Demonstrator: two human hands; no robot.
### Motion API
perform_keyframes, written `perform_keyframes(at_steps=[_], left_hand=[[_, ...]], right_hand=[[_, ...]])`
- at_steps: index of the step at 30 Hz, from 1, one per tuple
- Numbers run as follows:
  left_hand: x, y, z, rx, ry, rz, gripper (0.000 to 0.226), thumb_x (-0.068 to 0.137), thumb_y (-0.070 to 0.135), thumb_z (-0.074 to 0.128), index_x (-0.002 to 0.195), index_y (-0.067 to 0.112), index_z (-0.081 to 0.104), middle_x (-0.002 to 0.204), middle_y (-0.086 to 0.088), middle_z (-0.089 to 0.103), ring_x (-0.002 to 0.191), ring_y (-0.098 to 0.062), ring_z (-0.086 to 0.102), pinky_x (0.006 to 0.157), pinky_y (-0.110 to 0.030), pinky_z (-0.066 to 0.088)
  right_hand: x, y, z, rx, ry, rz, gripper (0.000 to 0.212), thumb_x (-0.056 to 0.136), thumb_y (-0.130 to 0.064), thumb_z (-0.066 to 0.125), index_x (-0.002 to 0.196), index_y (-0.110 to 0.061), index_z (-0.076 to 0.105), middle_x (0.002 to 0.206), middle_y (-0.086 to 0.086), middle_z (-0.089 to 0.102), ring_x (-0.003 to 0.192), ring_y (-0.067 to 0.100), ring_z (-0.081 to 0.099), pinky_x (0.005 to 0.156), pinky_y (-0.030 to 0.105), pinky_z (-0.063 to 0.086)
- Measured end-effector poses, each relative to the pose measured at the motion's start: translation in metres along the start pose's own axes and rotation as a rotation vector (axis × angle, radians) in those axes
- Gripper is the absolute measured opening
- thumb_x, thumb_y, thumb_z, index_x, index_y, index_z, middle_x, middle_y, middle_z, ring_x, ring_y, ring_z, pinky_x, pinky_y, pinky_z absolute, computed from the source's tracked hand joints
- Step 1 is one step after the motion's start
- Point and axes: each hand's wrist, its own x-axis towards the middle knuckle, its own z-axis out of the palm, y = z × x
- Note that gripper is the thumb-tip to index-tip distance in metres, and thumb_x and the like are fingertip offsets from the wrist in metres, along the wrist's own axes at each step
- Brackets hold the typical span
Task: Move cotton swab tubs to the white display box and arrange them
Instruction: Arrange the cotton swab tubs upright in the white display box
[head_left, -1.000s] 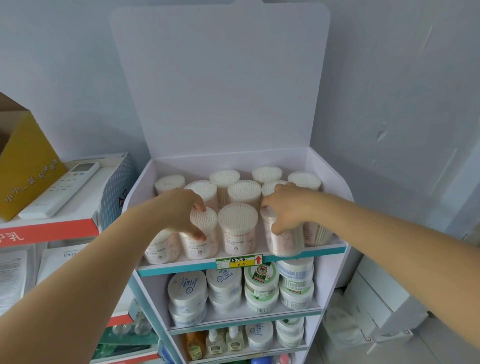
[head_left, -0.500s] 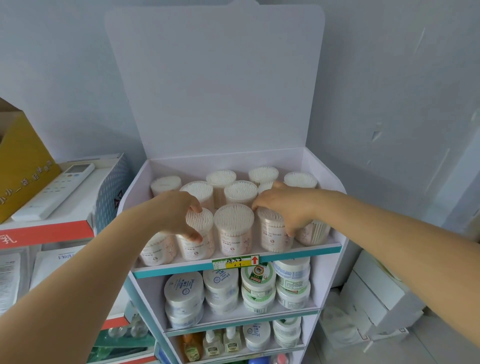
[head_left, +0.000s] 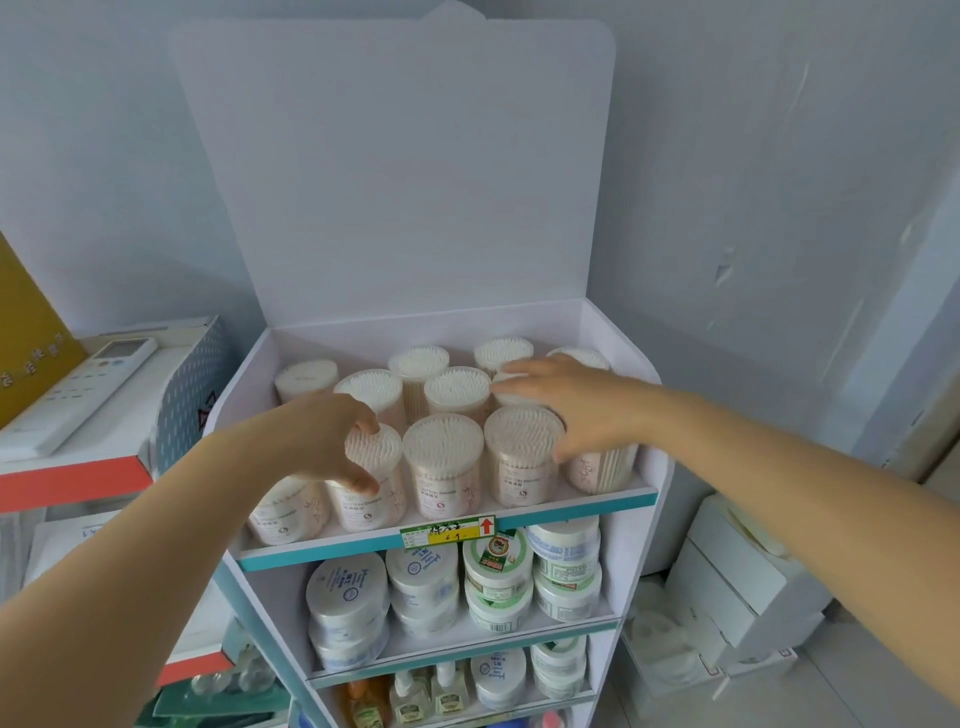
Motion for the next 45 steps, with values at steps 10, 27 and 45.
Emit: perform_keyframes(at_steps=[10, 27, 45], left_hand=[[0.008, 0.083, 0.002, 0.019, 0.222, 0.366, 0.069, 0.083, 0.050, 0.062, 0.143, 0.033, 0.031, 0.151, 0.014, 0.031, 0.136, -0.011, 0.032, 0.110, -0.032, 0.028], [0.031, 0.107, 0.025, -0.002, 0.187, 0.362, 0.052, 0.087, 0.046, 0.058, 0.135, 0.030, 0.046, 0.138, 0.003, 0.050, 0.129, -0.016, 0.042, 0.104, -0.034, 0.035], [0.041, -0.019, -0.038, 0.052, 0.392, 0.017, 0.034, 0.095, 0.027, 0.048, 0.127, 0.033, 0.054, 0.133, 0.010, 0.055, 0.122, -0.015, 0.051, 0.101, -0.032, 0.041]], right_hand=[[-0.013, 0.031, 0.006, 0.024, -0.155, 0.362, 0.092, 0.073, -0.046, 0.074, 0.146, -0.017, 0.026, 0.138, 0.007, 0.047, 0.115, 0.024, 0.051, 0.087, 0.031, 0.045], [-0.008, 0.032, 0.013, 0.015, -0.137, 0.278, 0.088, 0.073, -0.025, 0.076, 0.146, -0.019, 0.027, 0.134, 0.008, 0.049, 0.114, 0.026, 0.053, 0.092, 0.036, 0.049], [0.078, -0.012, -0.029, 0.338, 0.082, 0.141, 0.066, 0.086, -0.027, 0.066, 0.144, -0.019, 0.035, 0.144, -0.001, 0.044, 0.127, 0.016, 0.046, 0.096, 0.022, 0.035]])
